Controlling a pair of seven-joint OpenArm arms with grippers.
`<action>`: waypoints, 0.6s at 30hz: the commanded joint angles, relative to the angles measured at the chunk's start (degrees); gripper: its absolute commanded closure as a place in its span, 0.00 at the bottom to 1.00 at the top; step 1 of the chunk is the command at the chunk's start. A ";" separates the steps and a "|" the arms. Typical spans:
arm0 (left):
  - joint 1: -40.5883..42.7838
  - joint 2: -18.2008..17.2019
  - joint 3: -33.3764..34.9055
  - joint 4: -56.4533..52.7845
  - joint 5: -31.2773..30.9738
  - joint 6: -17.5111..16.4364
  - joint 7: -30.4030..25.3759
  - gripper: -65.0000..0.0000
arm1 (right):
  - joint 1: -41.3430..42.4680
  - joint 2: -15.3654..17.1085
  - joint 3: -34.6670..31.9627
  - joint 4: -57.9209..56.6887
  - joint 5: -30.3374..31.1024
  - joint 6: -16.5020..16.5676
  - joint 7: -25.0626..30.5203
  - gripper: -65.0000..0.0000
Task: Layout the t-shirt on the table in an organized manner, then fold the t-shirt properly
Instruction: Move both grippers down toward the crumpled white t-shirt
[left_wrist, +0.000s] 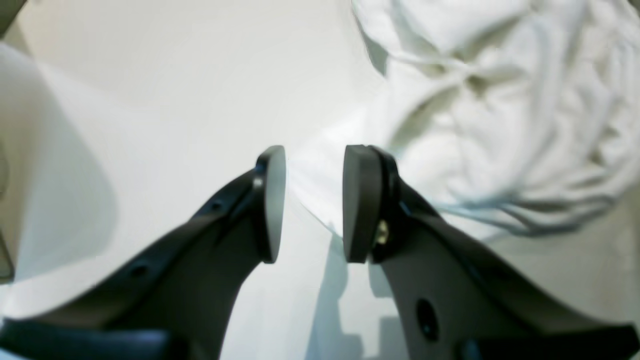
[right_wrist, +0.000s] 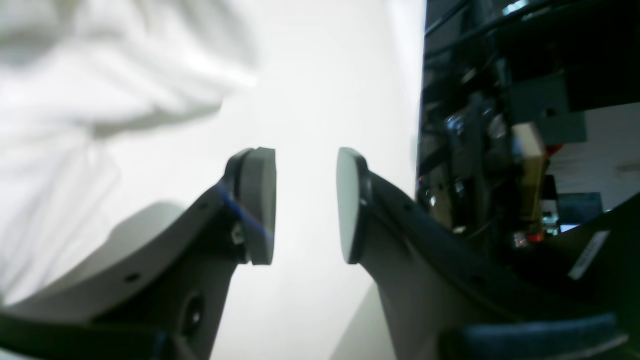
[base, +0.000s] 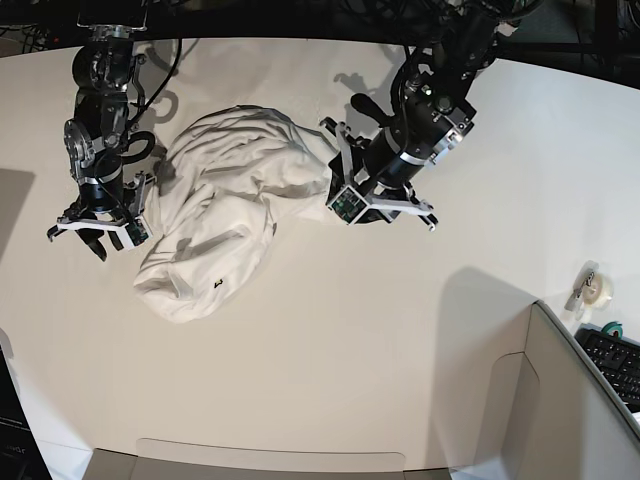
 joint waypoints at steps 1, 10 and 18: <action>-1.66 0.08 1.09 -0.07 0.08 0.25 -0.73 0.70 | 0.83 1.88 0.35 0.25 -0.20 -0.92 0.68 0.69; -3.77 1.22 5.14 -6.14 0.43 0.60 -0.73 0.70 | -1.28 2.84 2.46 -0.89 -0.29 -1.00 0.68 0.69; -4.04 1.22 7.25 -7.98 0.52 0.52 -0.73 0.70 | -3.83 2.49 3.17 -0.89 -0.29 -1.00 0.68 0.69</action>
